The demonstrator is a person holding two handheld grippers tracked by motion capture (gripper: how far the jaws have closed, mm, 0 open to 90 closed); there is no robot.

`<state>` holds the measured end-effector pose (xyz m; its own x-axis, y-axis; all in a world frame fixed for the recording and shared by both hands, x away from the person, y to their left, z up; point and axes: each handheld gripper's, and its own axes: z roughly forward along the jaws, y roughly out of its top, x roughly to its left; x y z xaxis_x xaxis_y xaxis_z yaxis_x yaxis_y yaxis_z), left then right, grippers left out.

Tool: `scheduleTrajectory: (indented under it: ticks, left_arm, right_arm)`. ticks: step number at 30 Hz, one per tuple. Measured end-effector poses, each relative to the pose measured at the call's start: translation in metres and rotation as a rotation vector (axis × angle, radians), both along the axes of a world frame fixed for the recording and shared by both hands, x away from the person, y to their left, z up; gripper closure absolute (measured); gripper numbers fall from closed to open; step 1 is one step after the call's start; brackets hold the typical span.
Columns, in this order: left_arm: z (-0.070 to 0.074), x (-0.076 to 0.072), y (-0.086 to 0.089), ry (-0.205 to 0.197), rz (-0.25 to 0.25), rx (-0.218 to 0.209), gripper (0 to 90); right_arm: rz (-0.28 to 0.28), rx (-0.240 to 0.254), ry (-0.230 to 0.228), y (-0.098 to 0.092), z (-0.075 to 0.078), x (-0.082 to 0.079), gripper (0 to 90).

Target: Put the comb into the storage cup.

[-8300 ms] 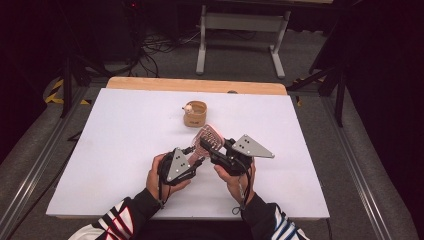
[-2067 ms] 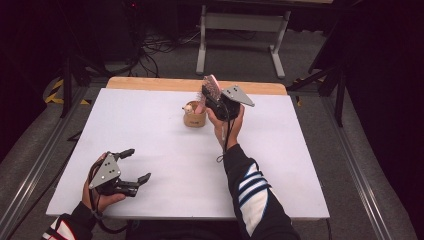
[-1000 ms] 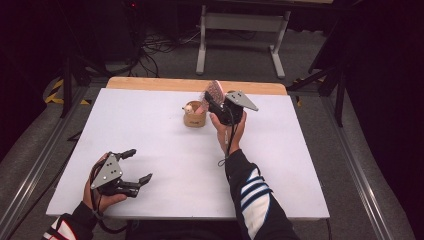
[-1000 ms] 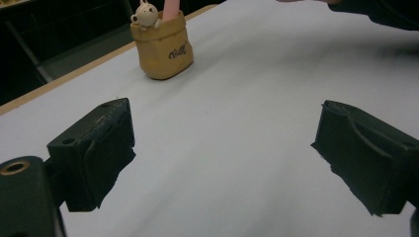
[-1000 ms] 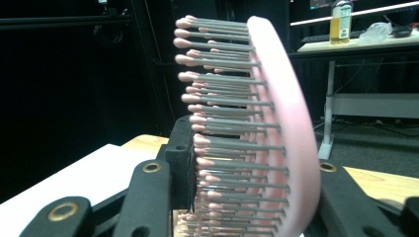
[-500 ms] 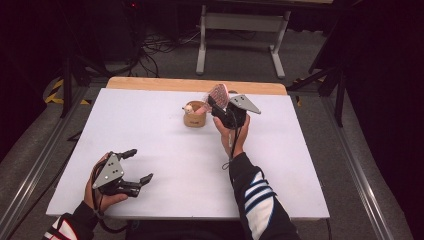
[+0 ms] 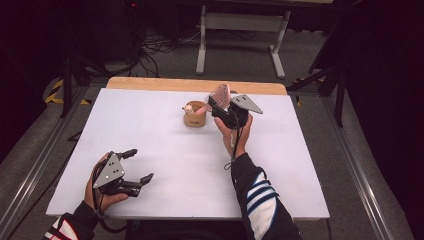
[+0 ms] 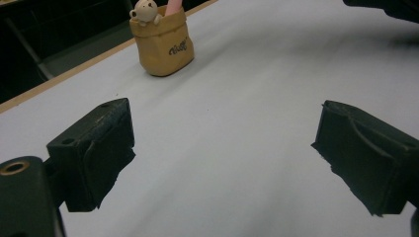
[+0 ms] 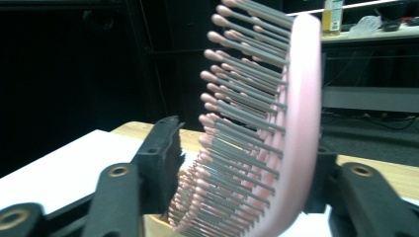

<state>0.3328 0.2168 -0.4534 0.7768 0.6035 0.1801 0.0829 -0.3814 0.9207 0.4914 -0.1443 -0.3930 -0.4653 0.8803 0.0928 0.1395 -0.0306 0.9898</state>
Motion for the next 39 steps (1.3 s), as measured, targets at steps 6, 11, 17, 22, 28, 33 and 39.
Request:
scheduleTrajectory:
  ticks: [6, 11, 17, 22, 28, 33, 39]
  left_arm:
    - [-0.0003, 0.0001, -0.0006, 0.001, 0.003, 0.003, 9.5]
    - [-0.0003, 0.0002, -0.0003, 0.000, 0.005, 0.004, 9.5]
    - [-0.0004, 0.0002, -0.0003, 0.001, 0.005, 0.005, 9.5]
    - [-0.0004, 0.0002, -0.0005, 0.003, 0.003, 0.003, 9.5]
    - [-0.0005, 0.0002, -0.0007, 0.003, 0.003, 0.003, 9.5]
    - [-0.0002, 0.0003, -0.0004, 0.001, 0.004, 0.004, 9.5]
    - [-0.0001, 0.0002, -0.0004, 0.000, 0.003, 0.004, 9.5]
  right_arm:
    - [-0.020, -0.005, -0.006, -0.0035, 0.0020, -0.0004, 35.3]
    - [-0.019, -0.010, 0.000, -0.0026, 0.0017, 0.0003, 31.7]
    - [-0.020, -0.029, 0.009, -0.0019, 0.0013, 0.0008, 29.3]
    - [-0.051, -0.053, 0.028, 0.0005, 0.0007, 0.0014, 18.6]
    - [-0.064, -0.059, 0.053, -0.0016, -0.0016, 0.0040, 14.6]
    - [-0.062, -0.077, 0.056, -0.0009, -0.0009, 0.0046, 13.0]
    - [-0.063, -0.065, 0.045, -0.0030, 0.0003, 0.0035, 10.8]
